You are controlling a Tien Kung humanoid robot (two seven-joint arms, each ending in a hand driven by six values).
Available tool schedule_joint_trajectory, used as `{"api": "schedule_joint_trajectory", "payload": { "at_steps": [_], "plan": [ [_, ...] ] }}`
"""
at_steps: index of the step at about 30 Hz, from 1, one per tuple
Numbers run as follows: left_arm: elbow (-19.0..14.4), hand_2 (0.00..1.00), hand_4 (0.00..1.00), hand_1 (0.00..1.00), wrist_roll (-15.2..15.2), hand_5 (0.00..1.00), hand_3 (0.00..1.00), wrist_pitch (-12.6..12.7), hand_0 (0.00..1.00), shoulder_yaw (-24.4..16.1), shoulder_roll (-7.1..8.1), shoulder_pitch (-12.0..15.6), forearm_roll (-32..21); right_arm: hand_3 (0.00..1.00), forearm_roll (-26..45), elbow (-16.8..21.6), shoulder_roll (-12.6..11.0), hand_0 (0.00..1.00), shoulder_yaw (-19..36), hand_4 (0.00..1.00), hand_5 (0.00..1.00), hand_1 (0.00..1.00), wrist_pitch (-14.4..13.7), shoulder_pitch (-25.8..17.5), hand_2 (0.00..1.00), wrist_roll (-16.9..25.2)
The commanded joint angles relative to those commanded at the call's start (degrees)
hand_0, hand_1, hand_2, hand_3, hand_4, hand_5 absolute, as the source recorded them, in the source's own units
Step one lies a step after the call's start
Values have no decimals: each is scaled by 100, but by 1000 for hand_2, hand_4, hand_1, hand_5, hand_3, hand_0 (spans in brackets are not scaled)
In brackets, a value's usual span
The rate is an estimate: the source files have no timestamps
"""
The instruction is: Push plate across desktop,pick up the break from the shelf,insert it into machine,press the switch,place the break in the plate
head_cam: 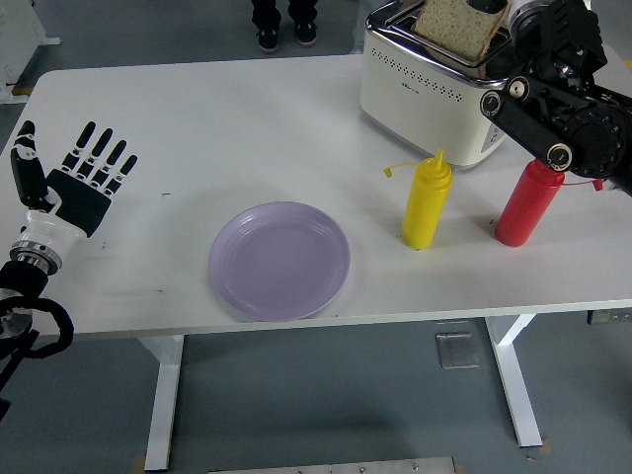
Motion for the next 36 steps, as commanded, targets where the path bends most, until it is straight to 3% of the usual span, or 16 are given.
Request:
{"api": "schedule_joint_trajectory", "payload": {
  "at_steps": [13,14,19,20,36],
  "plan": [
    [-21,711,800,759,26,998,694,-7,832,0,3,17,-39,476,119,-67,162,438,-241,147,2,511,-4,-9,529,118],
    [-24,711,800,759,27,998,694,-6,832,-4,3,18,-43,515,139,-75,172,440,-261,242,2,509,-5,-16,543,124],
    [-33,711,800,759,33,998,694,-7,832,-10,1,19,-50,515,247,-98,209,440,-363,242,2,509,4,-47,543,162],
    [-33,711,799,759,35,998,694,-7,832,-11,1,18,-50,541,266,-100,214,452,-378,364,2,531,7,-52,564,169],
    [-57,711,800,759,127,998,694,-50,832,-78,5,18,-259,616,600,-170,269,498,-558,449,39,608,304,-134,647,266]
  ]
}}
